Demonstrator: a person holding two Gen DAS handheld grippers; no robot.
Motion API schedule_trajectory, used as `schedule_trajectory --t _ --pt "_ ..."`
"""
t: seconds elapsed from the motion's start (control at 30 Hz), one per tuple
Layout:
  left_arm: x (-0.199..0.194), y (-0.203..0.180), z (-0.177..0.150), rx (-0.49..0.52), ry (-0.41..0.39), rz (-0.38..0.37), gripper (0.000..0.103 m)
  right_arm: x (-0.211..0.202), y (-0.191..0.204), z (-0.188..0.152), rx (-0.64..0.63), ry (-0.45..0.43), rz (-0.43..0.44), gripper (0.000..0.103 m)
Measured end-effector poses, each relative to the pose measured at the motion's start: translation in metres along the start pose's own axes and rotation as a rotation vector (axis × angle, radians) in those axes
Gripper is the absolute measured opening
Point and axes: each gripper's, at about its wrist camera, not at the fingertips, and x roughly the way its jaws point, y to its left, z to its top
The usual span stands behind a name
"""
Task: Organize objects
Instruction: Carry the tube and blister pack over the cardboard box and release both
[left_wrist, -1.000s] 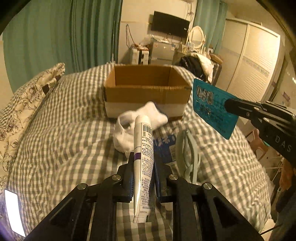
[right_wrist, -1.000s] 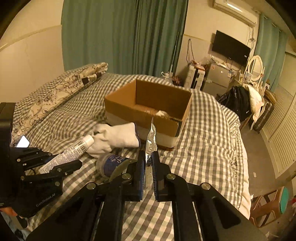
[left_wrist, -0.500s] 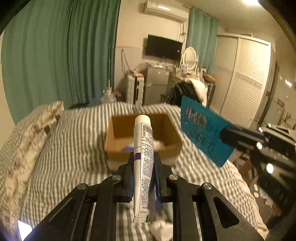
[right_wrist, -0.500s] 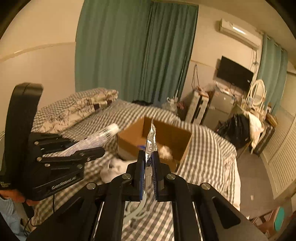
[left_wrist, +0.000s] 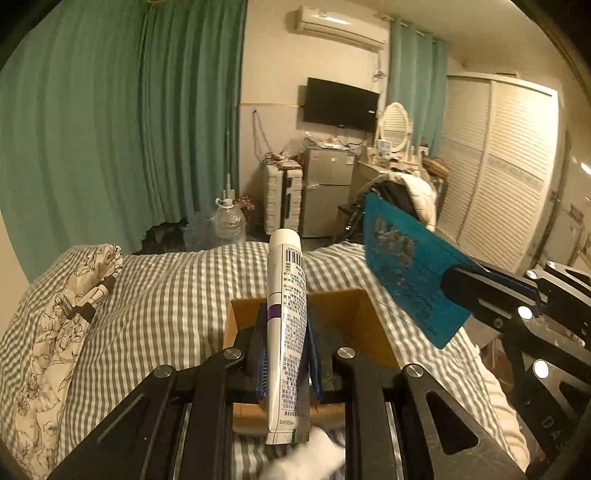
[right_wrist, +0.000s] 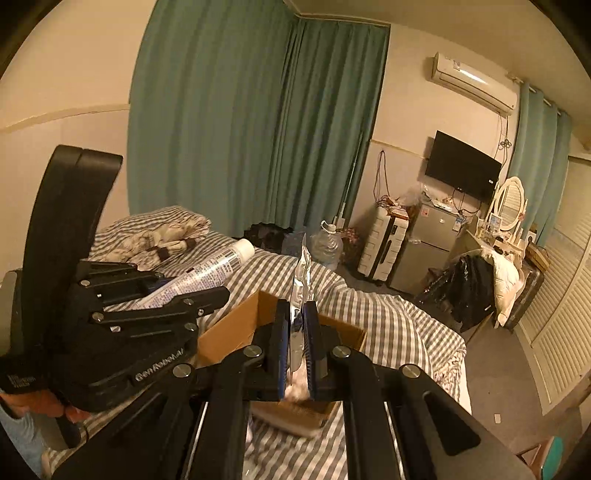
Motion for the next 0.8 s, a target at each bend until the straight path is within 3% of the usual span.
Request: schedule_trajectory --t 0.23,0.53,0.8 --pt "0.070 0.017 0.000 -0.002 0.051 0.027 0.018 0.078 -0.026 0.002 0.048 0.036 -0.001 0.007" --pt "0.144 0.017 -0.032 0.059 0.152 0.068 0.018 0.173 -0.042 -0.042 0.094 0.172 0.046 0.007" --pt "0.157 0.015 -0.045 0.082 0.197 0.065 0.020 0.192 -0.044 -0.066 0.135 0.206 0.078 0.007"
